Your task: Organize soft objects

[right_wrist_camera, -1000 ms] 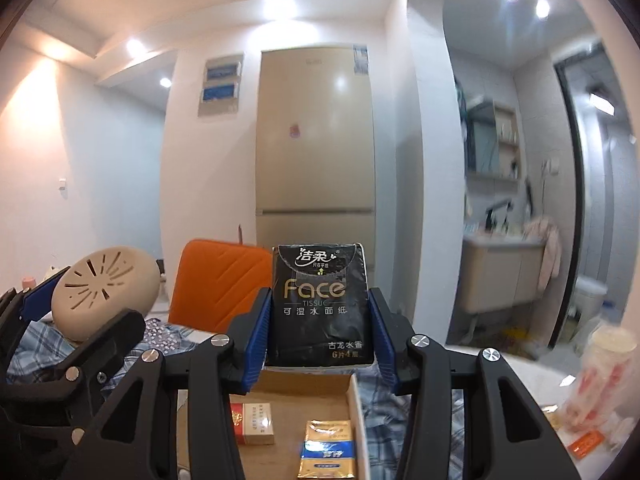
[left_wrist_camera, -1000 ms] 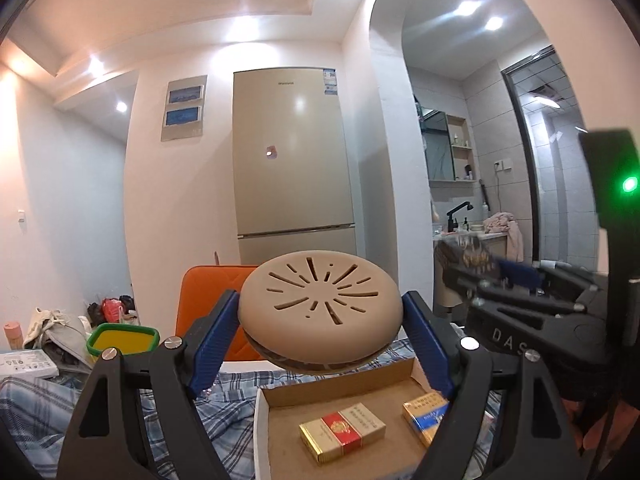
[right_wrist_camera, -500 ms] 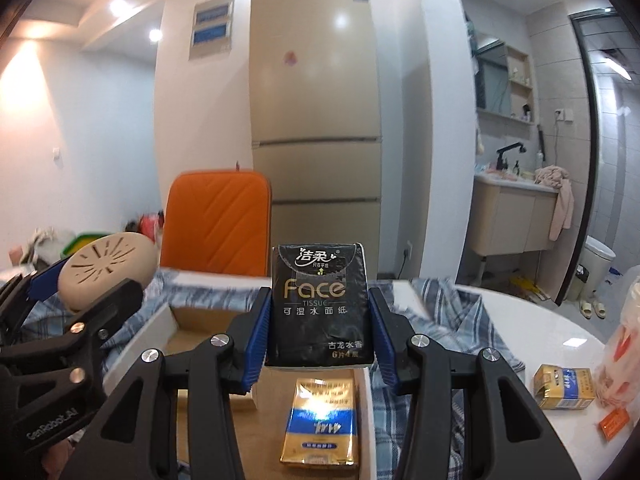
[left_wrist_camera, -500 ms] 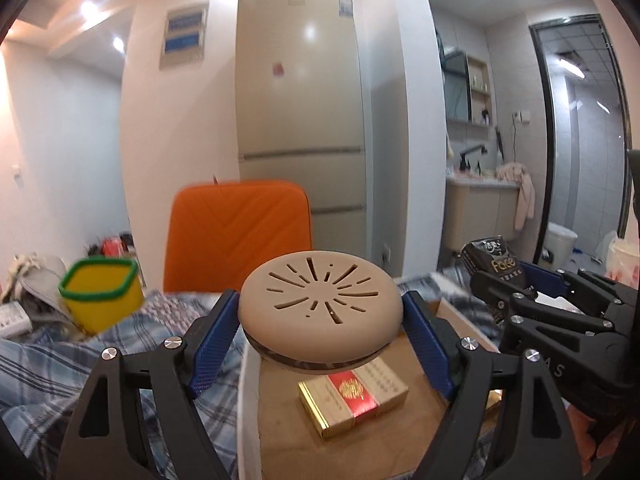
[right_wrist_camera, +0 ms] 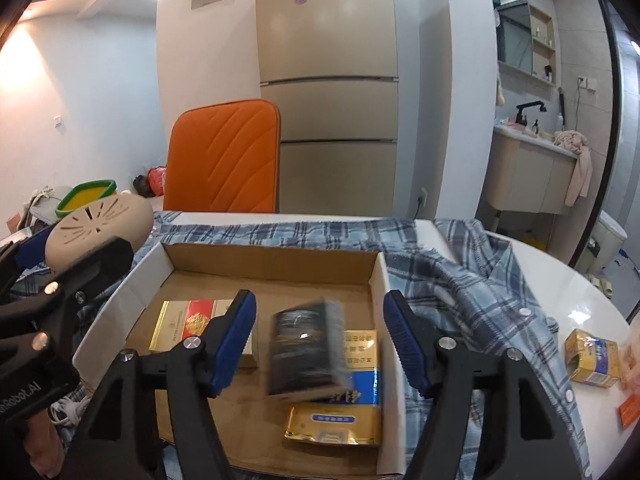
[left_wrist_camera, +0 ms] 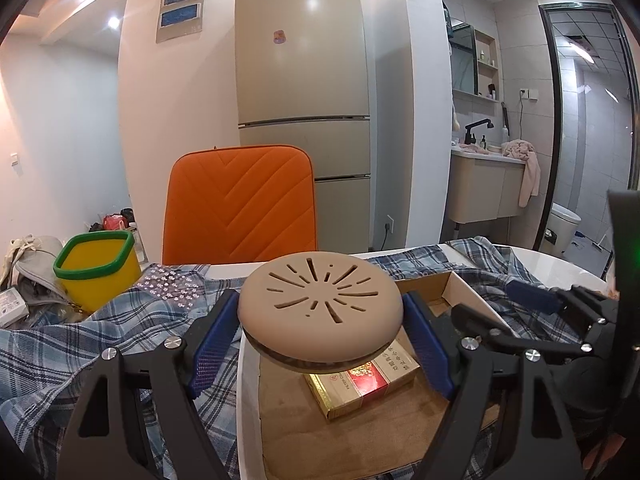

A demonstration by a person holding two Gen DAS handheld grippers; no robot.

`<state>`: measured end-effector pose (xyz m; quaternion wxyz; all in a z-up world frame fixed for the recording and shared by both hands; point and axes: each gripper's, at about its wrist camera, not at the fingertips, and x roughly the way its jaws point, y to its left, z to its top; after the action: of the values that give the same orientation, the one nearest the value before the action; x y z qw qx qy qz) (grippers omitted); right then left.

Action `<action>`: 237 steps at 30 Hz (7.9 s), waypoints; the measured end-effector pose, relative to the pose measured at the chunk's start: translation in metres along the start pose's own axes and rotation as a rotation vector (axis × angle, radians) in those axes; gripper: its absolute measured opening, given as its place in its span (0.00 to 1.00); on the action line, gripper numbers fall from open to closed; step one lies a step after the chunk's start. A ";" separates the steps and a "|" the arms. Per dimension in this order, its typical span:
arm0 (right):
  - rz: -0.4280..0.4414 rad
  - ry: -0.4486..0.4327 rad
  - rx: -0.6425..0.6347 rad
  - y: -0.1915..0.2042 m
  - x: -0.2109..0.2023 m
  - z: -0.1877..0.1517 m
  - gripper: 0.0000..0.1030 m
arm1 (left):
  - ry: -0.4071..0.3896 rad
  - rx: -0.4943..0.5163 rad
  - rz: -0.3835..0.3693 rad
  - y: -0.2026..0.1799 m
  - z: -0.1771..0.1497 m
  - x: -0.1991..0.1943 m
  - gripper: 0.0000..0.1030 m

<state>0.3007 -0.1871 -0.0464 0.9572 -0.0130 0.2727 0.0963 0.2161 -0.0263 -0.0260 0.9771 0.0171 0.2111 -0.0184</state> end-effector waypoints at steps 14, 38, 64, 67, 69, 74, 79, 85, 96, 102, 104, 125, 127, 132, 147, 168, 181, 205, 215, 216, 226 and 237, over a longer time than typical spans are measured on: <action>-0.167 -0.233 0.107 -0.026 -0.049 0.003 0.67 | 0.186 0.083 -0.024 -0.019 -0.009 0.028 0.79; -0.145 -0.326 0.067 -0.014 -0.091 0.009 0.79 | -0.076 0.049 0.003 -0.006 0.010 -0.034 0.98; -0.042 -0.462 0.021 0.000 -0.234 -0.033 0.95 | -0.323 -0.039 -0.045 0.013 -0.009 -0.168 1.00; -0.039 -0.478 -0.018 0.007 -0.238 -0.045 1.00 | -0.328 -0.052 -0.046 0.014 -0.021 -0.179 1.00; -0.028 -0.472 -0.030 0.010 -0.236 -0.051 1.00 | -0.332 -0.044 -0.041 0.013 -0.029 -0.181 1.00; 0.017 -0.427 -0.078 0.019 -0.223 -0.064 1.00 | -0.285 -0.025 -0.039 0.008 -0.043 -0.169 1.00; 0.037 -0.381 -0.085 0.020 -0.210 -0.066 1.00 | -0.251 -0.089 -0.056 0.021 -0.045 -0.162 1.00; 0.040 -0.335 -0.064 0.015 -0.200 -0.064 1.00 | -0.213 -0.116 -0.039 0.026 -0.048 -0.158 1.00; 0.040 -0.258 -0.076 0.014 -0.190 -0.062 1.00 | -0.195 -0.099 -0.041 0.025 -0.048 -0.155 1.00; 0.025 -0.208 -0.087 0.014 -0.185 -0.061 1.00 | -0.193 -0.121 -0.017 0.028 -0.048 -0.155 1.00; 0.018 -0.221 -0.094 0.016 -0.190 -0.060 1.00 | -0.181 -0.120 -0.019 0.029 -0.048 -0.152 1.00; 0.046 0.553 0.117 0.034 -0.101 -0.083 0.79 | -0.114 -0.125 -0.013 0.029 -0.048 -0.138 1.00; 0.004 0.560 0.134 0.037 -0.091 -0.081 0.79 | -0.112 -0.130 -0.014 0.030 -0.048 -0.138 1.00; -0.101 0.595 0.093 0.052 -0.067 -0.076 0.79 | -0.075 -0.128 0.018 0.031 -0.049 -0.131 1.00; -0.156 0.629 0.017 0.055 -0.067 -0.086 0.79 | -0.029 -0.107 0.011 0.028 -0.052 -0.119 1.00; 0.000 0.692 0.149 0.051 -0.113 -0.096 0.83 | -0.036 -0.107 0.011 0.028 -0.052 -0.121 1.00; 0.114 0.701 0.197 0.046 -0.096 -0.100 0.81 | -0.030 -0.107 0.009 0.027 -0.050 -0.122 1.00; 0.030 0.714 -0.130 0.058 -0.093 -0.092 0.72 | -0.025 -0.107 0.010 0.027 -0.051 -0.121 1.00; -0.057 0.684 -0.059 0.058 -0.093 -0.103 0.80 | -0.009 -0.117 0.007 0.028 -0.051 -0.120 1.00; -0.073 0.666 -0.073 0.062 -0.094 -0.103 0.80 | -0.009 -0.116 0.007 0.028 -0.051 -0.120 1.00; -0.024 0.571 0.024 0.047 -0.109 -0.093 0.69 | 0.009 -0.115 -0.005 0.029 -0.051 -0.118 1.00; -0.092 0.135 -0.040 0.026 -0.132 -0.054 0.69 | 0.081 -0.157 -0.024 0.036 -0.053 -0.103 1.00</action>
<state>0.1578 -0.1890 -0.0220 0.9396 -0.0511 0.3338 0.0566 0.1015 0.0148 -0.0311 0.9659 -0.0614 0.2513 -0.0126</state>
